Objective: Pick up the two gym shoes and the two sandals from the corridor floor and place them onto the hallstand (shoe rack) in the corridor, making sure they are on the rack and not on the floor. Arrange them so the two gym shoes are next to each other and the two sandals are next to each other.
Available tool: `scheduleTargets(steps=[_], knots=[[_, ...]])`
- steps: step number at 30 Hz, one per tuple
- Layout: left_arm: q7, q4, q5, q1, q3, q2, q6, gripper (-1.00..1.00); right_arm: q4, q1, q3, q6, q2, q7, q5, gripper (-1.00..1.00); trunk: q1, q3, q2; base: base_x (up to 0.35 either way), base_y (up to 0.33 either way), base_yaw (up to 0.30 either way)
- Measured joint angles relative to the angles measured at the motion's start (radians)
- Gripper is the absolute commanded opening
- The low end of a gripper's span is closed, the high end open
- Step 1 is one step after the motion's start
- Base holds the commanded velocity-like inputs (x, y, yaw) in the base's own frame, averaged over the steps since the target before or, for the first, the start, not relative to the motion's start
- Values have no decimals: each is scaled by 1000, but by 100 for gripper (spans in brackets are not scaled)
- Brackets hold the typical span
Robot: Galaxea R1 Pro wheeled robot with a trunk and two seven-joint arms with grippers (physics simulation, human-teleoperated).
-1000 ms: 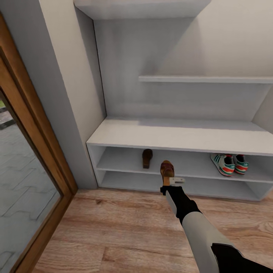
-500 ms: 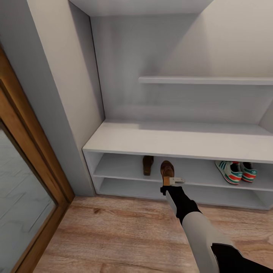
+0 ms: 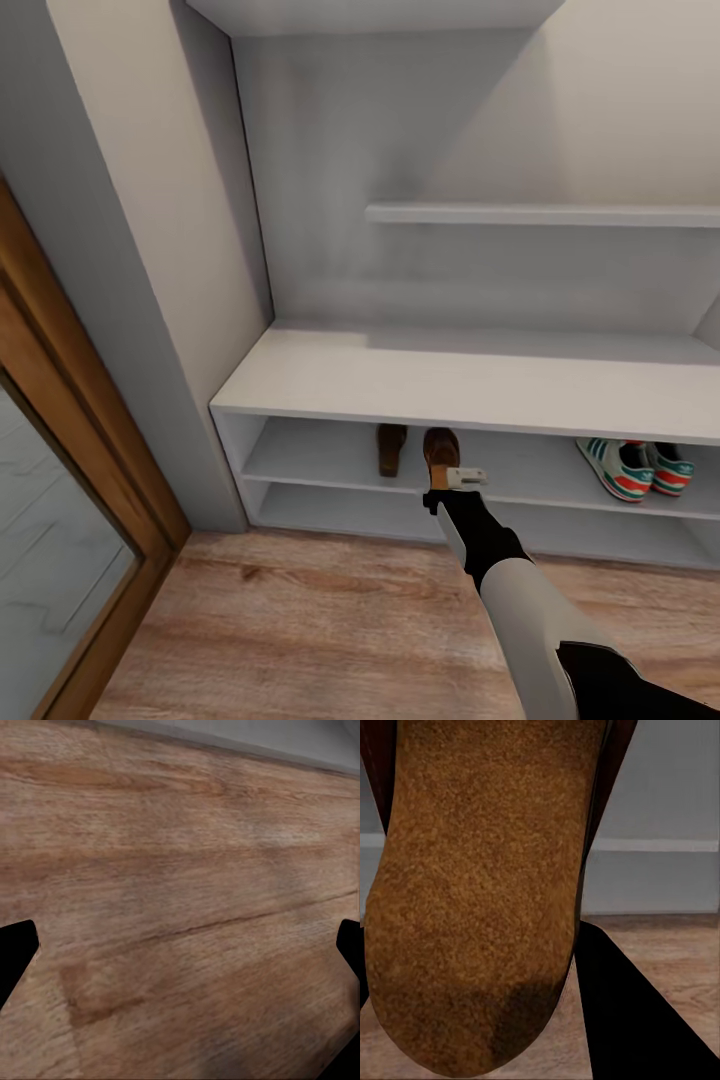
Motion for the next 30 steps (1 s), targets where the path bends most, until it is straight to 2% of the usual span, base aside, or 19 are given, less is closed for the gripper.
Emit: scheduleTargets(steps=[4,13,20,30], knots=[[0,0,0,0,0,0,0,100,0,0,0,0,0,0,0,-100,0,0,0,206,0,0],[0,0,0,0,1,0,0,100,0,0,0,0,0,0,0,-100,1,0,0,28,0,0],[0,0,0,0,1,0,0,100,1,0,0,0,0,0,0,-100,0,0,0,192,0,0],[0,0,0,0,1,0,0,100,1,0,0,0,0,0,1,-100,1,0,0,15,0,0]])
